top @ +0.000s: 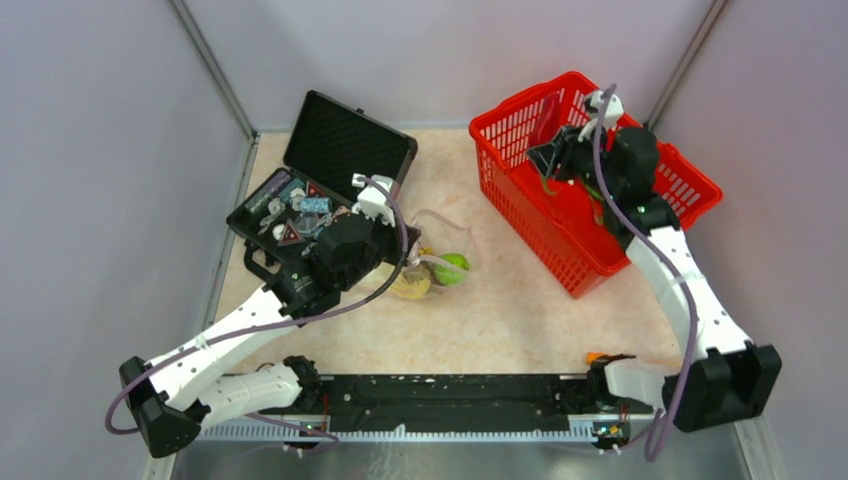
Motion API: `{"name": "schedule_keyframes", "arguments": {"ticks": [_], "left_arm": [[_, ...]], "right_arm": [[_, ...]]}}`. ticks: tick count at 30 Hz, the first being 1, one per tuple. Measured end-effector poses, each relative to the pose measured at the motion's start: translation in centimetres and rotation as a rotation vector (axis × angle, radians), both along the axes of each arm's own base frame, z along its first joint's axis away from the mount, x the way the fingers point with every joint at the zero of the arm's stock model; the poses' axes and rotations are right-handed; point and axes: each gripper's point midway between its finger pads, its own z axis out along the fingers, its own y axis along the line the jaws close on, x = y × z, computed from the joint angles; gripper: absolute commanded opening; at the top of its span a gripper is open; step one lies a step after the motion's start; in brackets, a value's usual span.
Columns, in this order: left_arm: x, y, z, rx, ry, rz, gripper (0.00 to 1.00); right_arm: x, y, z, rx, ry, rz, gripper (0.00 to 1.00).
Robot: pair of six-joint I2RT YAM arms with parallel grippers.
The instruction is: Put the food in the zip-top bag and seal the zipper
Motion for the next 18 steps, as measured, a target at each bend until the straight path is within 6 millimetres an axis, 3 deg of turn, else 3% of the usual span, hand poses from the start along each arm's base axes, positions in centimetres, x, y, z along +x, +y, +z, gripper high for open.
{"name": "schedule_keyframes", "arguments": {"ticks": [3,9,12,18], "left_arm": [[-0.1,0.1,0.0,0.002,-0.002,0.000,0.00],[-0.2,0.5,0.0,0.006,-0.010,0.005,0.00],[-0.2,0.6,-0.1,0.007,-0.010,0.006,0.00],[-0.2,0.5,-0.1,0.007,-0.010,0.007,0.00]], "right_arm": [[-3.3,2.3,1.4,0.063,-0.091,0.155,0.10],[-9.7,8.2,2.1,0.128,-0.157,0.516,0.10],[-12.5,10.7,2.6,0.131,-0.205,0.650,0.05],[-18.0,15.1,1.9,0.143,-0.326,0.864,0.04]]}}
